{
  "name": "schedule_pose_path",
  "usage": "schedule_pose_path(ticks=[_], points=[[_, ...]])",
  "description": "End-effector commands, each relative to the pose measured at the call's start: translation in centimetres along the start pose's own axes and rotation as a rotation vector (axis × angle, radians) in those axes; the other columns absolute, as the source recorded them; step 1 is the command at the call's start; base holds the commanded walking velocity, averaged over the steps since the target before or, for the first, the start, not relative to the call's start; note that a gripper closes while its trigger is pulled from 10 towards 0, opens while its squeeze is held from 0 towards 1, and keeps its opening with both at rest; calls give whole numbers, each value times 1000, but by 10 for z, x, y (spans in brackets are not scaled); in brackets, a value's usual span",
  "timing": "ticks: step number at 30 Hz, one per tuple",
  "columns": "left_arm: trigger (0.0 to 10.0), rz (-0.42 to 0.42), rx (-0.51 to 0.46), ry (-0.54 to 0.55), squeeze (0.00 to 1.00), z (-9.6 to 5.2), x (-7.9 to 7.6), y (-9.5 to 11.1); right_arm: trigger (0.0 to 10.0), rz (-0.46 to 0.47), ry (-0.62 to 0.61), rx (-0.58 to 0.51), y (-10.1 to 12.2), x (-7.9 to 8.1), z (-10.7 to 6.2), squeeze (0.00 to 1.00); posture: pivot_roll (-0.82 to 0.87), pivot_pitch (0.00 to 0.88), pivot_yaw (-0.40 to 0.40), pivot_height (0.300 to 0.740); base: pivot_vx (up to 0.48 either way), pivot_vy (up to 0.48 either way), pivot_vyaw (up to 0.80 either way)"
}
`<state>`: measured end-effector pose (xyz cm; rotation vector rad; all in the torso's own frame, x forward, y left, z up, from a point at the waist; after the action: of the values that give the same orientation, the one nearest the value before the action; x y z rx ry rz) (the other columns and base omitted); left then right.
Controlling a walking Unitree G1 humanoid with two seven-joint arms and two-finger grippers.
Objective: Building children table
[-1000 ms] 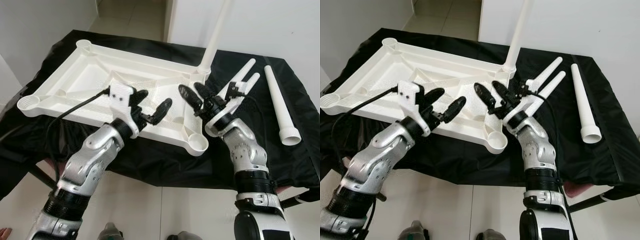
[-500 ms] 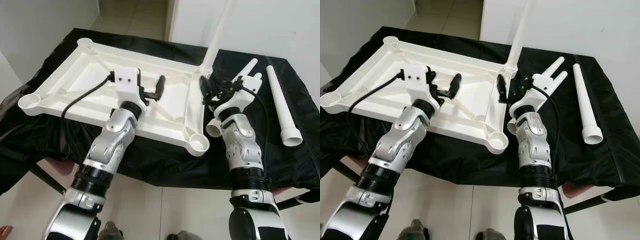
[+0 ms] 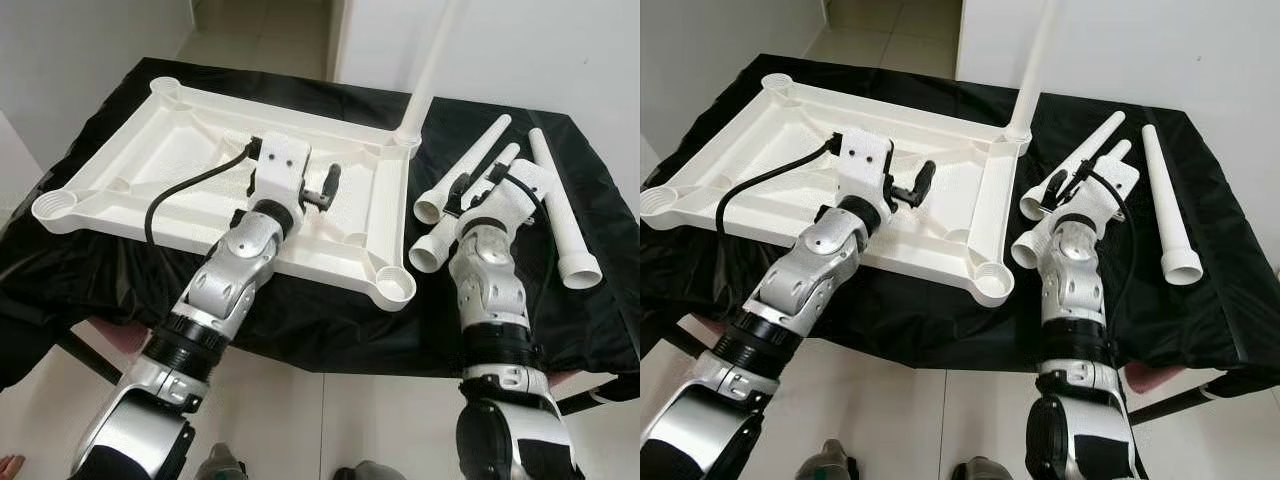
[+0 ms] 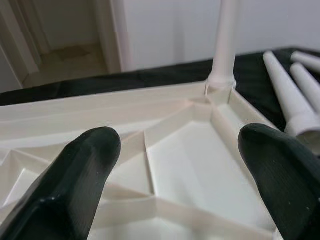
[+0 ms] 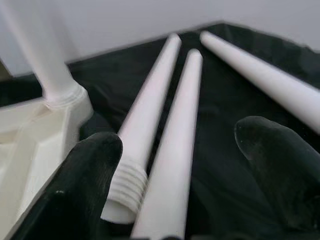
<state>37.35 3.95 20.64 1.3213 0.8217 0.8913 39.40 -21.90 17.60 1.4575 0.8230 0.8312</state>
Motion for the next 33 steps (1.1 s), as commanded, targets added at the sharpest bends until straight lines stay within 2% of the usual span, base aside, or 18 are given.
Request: schedule_pose_path(ticks=[1,2,7,10,11,13,14,15,16,17,21,30,33], points=[[10000,0,74,-307,0,-6,-32,-7,10000,7,-21,50,-7,-3,3,0,45,24,-21,740,0,0,0],[10000,-25,97,-319,0,-7,-35,-8,10000,9,-26,67,-8,-2,4,0,45,24,-21,740,0,0,0],[10000,-25,105,-333,0,-8,-38,-6,10000,17,-17,94,-10,1,5,0,49,22,-12,740,0,0,0],[10000,-45,102,-342,0,-12,-44,0,10000,9,16,144,-12,10,8,0,51,29,-12,740,0,0,0],[10000,-29,105,-357,0,-16,-47,-3,10000,20,42,182,-14,15,10,0,61,35,-21,740,0,0,0],[10000,-29,105,-357,0,-16,-47,-3,10000,20,42,182,-14,15,10,0,61,35,-21,740,0,0,0],[10000,4,112,-375,0,-21,-49,-8,10000,22,63,230,-17,20,11,0,63,35,-23,740,0,0,0],[10000,4,112,-375,0,-21,-49,-8,10000,22,63,230,-17,20,11,0,63,35,-23,740,0,0,0],[10000,31,123,-404,0,-27,-52,-13,10000,34,81,292,-22,25,11,0,69,43,-27,740,0,0,0],[10000,31,123,-404,0,-27,-52,-13,10000,34,81,292,-22,25,11,0,69,43,-27,740,0,0,0],[10000,74,137,-480,0,-42,-59,-15,10000,59,97,439,-35,34,9,0,78,42,-37,740,0,0,0],[10000,68,143,-473,0,-42,-59,-14,10000,52,94,532,-47,36,7,0,78,36,-44,740,0,0,0],[10000,82,137,-487,0,-42,-61,-11,10000,63,79,652,-62,35,3,0,76,34,-48,740,0,0,0]])
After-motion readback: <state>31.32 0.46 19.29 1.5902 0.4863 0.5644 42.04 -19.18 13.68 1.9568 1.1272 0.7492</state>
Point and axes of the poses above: a point about 5 cm out from each wrist's last joint towards the gripper, its own z axis pointing out of the wrist towards the gripper, its own y axis along the axis of the wrist's last joint, x = y × z, the point moved 4 cm from there along z, pointing out of the wrist towards the gripper, and after that the axes turned 8 degrees about -z, right-handed, at the moved point
